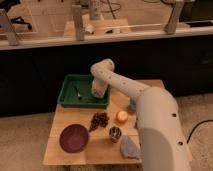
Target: Place sponge in purple bowl
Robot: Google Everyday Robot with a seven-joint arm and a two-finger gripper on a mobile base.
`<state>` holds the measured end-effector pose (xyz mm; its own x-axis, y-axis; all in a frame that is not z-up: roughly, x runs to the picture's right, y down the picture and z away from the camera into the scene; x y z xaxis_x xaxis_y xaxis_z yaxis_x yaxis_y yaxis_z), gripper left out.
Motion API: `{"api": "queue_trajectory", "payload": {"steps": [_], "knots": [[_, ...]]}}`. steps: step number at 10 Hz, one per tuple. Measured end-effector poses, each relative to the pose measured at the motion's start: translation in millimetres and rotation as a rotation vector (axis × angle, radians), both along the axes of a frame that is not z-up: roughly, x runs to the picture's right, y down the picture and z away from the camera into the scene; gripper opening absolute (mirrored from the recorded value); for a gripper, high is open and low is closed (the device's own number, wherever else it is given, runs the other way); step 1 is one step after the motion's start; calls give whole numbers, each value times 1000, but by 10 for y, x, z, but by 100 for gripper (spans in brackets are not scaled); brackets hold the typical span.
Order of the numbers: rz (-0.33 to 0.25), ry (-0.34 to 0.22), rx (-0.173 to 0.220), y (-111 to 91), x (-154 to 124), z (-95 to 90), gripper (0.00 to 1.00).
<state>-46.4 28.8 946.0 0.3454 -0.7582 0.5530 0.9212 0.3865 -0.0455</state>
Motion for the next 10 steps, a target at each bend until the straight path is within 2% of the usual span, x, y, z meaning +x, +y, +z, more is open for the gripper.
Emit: {"api": "queue_trajectory", "payload": {"steps": [2,5,7,9,10], "knots": [[-10,-18,21,-65,-92,-123,0],[8,-28,47,-173,-123,-334,0],[31,-42,37,-258,-202,-525,0],[67,-122,10,-335,-247,-803,0],[94,-199,-7,-356,-295,-1006,0]]}}
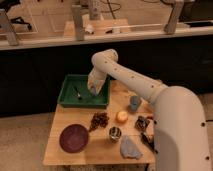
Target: Place sponge in purple bowl
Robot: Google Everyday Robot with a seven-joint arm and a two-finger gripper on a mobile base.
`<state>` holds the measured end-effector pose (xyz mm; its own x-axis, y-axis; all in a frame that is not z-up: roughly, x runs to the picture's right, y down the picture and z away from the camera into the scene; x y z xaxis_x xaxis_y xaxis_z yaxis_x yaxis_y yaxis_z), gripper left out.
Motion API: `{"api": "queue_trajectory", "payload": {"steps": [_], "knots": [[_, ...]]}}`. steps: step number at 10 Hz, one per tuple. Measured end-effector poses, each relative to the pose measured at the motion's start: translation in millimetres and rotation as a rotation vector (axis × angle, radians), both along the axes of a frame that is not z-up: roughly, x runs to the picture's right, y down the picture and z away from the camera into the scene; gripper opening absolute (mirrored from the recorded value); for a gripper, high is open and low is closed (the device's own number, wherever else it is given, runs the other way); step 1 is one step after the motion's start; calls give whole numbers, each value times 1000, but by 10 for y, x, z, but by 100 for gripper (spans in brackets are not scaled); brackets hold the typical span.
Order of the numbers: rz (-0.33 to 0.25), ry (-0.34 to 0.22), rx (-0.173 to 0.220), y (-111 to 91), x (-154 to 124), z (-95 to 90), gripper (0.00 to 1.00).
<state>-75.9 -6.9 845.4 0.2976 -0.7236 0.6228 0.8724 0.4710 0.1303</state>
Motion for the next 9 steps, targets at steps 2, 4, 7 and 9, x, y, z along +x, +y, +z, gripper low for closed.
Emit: {"api": "queue_trajectory", "payload": {"steps": [2,4,7,9], "knots": [[19,-109,-37,59,-62,-324,0],[-21,-181,-138,166,-206,-625,0],[-33,-193,-201,120,-192,-851,0],[-34,-195,-201,121,-215,-851,0]]}}
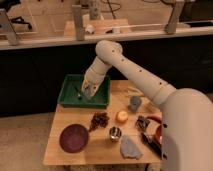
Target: Place sponge in purple bowl
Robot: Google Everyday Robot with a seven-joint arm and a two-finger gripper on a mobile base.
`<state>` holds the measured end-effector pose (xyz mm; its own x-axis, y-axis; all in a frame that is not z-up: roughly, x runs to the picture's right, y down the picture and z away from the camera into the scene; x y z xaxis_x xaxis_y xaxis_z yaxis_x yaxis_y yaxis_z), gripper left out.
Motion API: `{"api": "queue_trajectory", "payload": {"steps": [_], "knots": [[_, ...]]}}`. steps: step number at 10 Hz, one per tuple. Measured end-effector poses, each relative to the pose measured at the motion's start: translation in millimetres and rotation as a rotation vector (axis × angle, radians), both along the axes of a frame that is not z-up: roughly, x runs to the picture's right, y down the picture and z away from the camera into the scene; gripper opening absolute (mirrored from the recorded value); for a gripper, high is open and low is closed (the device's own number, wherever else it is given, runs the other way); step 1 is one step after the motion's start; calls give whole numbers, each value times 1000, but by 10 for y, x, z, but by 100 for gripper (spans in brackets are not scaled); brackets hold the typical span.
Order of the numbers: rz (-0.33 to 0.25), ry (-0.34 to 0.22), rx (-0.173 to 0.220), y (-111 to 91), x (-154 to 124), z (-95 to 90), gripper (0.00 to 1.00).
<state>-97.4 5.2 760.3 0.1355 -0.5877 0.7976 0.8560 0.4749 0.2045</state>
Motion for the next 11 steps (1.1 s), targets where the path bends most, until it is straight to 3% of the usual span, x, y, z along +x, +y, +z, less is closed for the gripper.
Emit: {"api": "queue_trajectory", "payload": {"steps": [4,6,11], "knots": [[-8,-15,-6,26,1,-17,0],[-61,-105,-25,184,-59,-165,0],[-234,-278,-38,1125,-171,-884,0]]}}
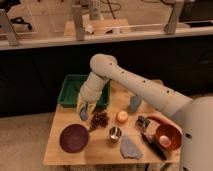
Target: Place sponge in purple bowl
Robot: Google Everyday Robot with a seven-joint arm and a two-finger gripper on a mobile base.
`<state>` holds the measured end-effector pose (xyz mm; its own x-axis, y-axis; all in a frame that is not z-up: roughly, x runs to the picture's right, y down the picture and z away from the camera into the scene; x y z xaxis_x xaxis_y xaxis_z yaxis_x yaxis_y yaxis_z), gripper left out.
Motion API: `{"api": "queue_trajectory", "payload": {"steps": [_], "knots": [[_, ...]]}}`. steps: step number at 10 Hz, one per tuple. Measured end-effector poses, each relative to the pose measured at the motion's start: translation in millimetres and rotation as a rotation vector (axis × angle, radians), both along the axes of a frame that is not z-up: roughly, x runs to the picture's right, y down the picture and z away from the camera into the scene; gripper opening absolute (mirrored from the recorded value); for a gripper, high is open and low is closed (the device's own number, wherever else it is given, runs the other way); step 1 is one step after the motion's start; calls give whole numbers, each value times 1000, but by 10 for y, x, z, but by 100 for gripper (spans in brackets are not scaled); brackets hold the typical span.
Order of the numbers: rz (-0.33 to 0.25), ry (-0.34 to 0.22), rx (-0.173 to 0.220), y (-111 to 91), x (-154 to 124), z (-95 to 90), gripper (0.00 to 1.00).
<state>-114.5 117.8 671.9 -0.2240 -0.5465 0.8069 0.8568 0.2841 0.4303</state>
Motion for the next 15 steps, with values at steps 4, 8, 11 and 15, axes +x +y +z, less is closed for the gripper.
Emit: {"api": "queue_trajectory", "payload": {"steps": [4,8,11,15], "knots": [[-132,-169,-26,766,-161,-625,0],[-289,-306,-74,1426,-597,-799,0],[-307,-331,-68,1504,-744,-613,0],[-250,-306,-37,946,-692,-474,0]]}}
